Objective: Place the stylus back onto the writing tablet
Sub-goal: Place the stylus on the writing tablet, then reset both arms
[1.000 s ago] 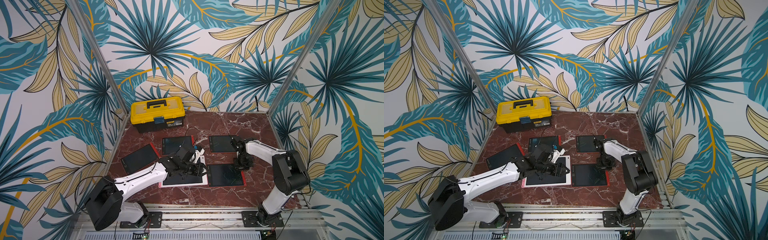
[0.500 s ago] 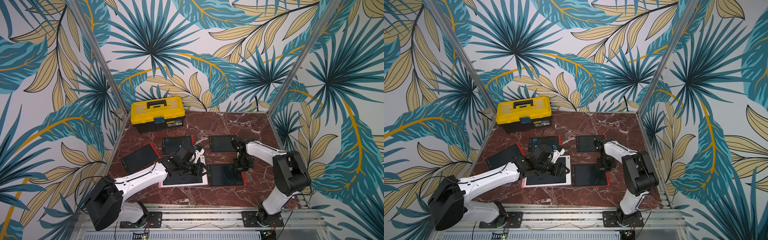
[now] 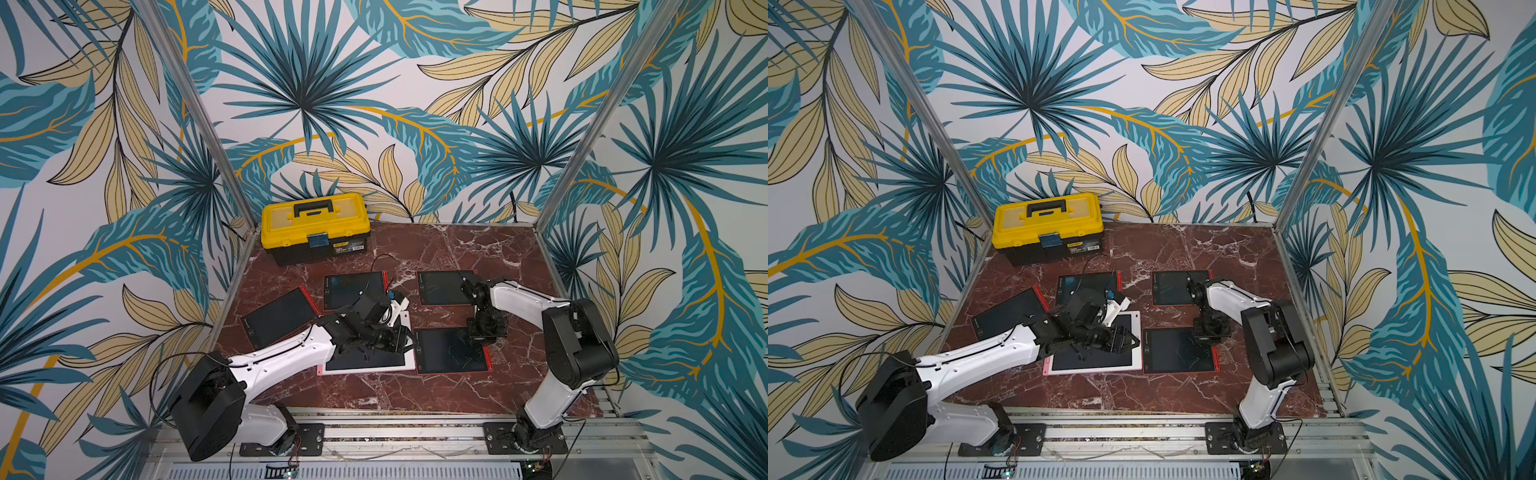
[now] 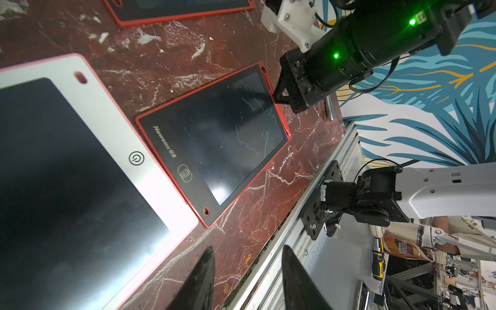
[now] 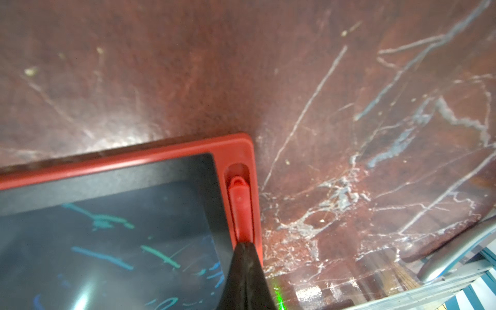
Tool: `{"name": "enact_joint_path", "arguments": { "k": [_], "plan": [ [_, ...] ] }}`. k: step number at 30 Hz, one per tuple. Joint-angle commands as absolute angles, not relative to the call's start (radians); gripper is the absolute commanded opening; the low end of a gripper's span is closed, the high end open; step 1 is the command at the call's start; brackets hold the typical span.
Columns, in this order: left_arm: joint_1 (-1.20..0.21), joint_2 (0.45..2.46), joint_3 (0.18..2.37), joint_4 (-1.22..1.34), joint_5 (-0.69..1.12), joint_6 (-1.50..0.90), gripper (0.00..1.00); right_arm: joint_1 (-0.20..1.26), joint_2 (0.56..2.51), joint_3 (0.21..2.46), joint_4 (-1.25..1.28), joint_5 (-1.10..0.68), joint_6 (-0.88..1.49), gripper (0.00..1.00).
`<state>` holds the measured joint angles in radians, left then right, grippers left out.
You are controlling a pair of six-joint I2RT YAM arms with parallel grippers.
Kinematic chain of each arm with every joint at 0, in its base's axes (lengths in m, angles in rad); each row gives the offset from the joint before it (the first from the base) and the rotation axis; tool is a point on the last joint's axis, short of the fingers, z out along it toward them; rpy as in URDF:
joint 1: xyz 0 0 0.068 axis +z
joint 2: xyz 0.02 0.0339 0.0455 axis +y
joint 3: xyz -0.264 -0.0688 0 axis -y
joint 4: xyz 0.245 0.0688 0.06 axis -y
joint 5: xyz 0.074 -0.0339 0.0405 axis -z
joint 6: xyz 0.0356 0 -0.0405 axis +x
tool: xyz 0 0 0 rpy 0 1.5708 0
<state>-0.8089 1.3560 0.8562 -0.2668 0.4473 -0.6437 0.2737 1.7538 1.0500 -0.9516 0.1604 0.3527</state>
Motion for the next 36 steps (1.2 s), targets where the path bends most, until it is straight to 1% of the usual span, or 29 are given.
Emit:
{"name": "enact_joint_path", "arguments": {
  "k": [1,4,6,7,9,12,13,15,16,18,20,21,27,29,33,34,36],
  "plan": [
    [-0.811,1.330,0.853,-0.267,0.438,-0.644,0.42,0.269,1.802,1.020,-0.942,0.163,0.375,0.00],
    [-0.812,1.328,0.854,-0.267,0.438,-0.643,0.42,0.270,1.770,1.013,-0.928,0.158,0.382,0.00],
    [-0.811,1.317,0.857,-0.268,0.434,-0.640,0.42,0.270,1.706,1.013,-0.915,0.135,0.386,0.00],
    [-0.812,1.312,0.860,-0.268,0.429,-0.636,0.42,0.270,1.678,1.019,-0.914,0.134,0.384,0.02],
    [-0.810,1.303,0.876,-0.302,0.402,-0.622,0.42,0.270,1.617,1.035,-0.915,0.142,0.381,0.09],
    [-0.800,1.298,0.914,-0.355,0.344,-0.586,0.45,0.270,1.537,1.045,-0.885,0.137,0.372,0.25],
    [-0.789,1.295,0.929,-0.376,0.322,-0.574,0.50,0.270,1.510,1.038,-0.864,0.136,0.368,0.33],
    [-0.756,1.288,0.950,-0.400,0.286,-0.555,0.68,0.270,1.454,1.017,-0.806,0.143,0.365,0.56],
    [-0.731,1.281,0.958,-0.409,0.276,-0.546,0.77,0.270,1.421,0.996,-0.764,0.148,0.360,0.70],
    [-0.679,1.270,0.971,-0.432,0.249,-0.528,0.88,0.268,1.372,0.975,-0.714,0.183,0.368,0.98],
    [-0.629,1.262,0.984,-0.457,0.194,-0.483,0.99,0.268,1.329,0.962,-0.670,0.226,0.371,1.00],
    [-0.610,1.257,0.983,-0.460,0.157,-0.460,1.00,0.267,1.306,0.949,-0.641,0.249,0.372,1.00],
    [-0.469,1.180,0.942,-0.453,-0.038,-0.332,1.00,0.255,1.088,0.774,-0.339,0.485,0.330,1.00],
    [-0.418,1.145,0.920,-0.441,-0.097,-0.295,1.00,0.255,1.035,0.675,-0.164,0.552,0.256,1.00],
    [-0.339,1.084,0.824,-0.358,-0.247,-0.267,1.00,0.236,0.971,0.494,0.109,0.594,0.194,0.99],
    [-0.312,1.071,0.801,-0.345,-0.279,-0.272,1.00,0.229,0.969,0.464,0.153,0.582,0.173,0.99],
    [-0.260,1.047,0.756,-0.318,-0.314,-0.271,1.00,0.223,0.983,0.456,0.155,0.603,0.162,0.99]
  ]
}}
